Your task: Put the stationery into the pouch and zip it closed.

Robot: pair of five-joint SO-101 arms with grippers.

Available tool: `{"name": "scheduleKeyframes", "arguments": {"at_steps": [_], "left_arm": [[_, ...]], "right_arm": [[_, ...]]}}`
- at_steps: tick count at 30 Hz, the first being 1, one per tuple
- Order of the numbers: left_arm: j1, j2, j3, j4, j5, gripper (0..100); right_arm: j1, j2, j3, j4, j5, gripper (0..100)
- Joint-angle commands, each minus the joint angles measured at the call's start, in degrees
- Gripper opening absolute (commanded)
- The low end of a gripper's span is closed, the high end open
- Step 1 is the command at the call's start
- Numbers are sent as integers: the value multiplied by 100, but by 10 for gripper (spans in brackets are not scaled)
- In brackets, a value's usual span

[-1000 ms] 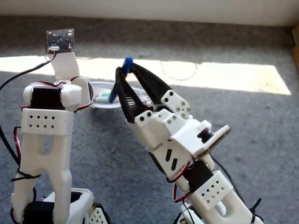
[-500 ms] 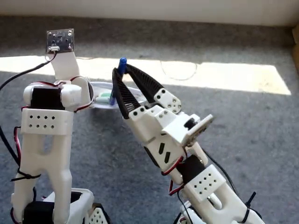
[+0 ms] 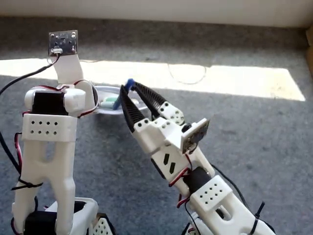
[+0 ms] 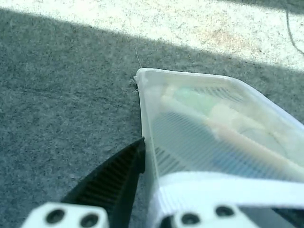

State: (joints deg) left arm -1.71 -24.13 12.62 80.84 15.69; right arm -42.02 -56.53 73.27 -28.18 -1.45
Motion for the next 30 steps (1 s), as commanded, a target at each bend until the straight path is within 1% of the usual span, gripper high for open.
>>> {"name": "scheduleKeyframes", "arguments": {"at_steps": [1, 5, 6, 8, 11, 13, 15, 18, 21, 26, 30], "left_arm": [[171, 57, -4, -79, 26, 8], [171, 57, -4, -79, 26, 8], [171, 57, -4, -79, 26, 8], [171, 57, -4, -88, 26, 8], [171, 57, -4, -97, 26, 8], [171, 57, -4, -97, 26, 8], [171, 57, -4, -105, 26, 8], [171, 57, -4, -105, 26, 8], [171, 57, -4, -105, 26, 8], [171, 66, -4, -97, 26, 9], [163, 57, -4, -88, 26, 9]], "right_arm": [[-127, -418, 312, -101, -62, 5], [-127, -444, 426, -66, -62, 5], [-127, -444, 426, 92, -53, 5], [-127, -409, 391, 725, -53, 9], [-127, -277, -75, 1481, -53, 17], [-127, -154, -356, 1903, -62, 59], [-127, -84, -541, 2185, -62, 125], [-127, -66, -620, 2316, -290, 194], [-127, -75, -611, 2325, -422, 199], [-75, -75, -637, 2334, -422, 199], [356, -75, -690, 2466, -422, 199]]}}
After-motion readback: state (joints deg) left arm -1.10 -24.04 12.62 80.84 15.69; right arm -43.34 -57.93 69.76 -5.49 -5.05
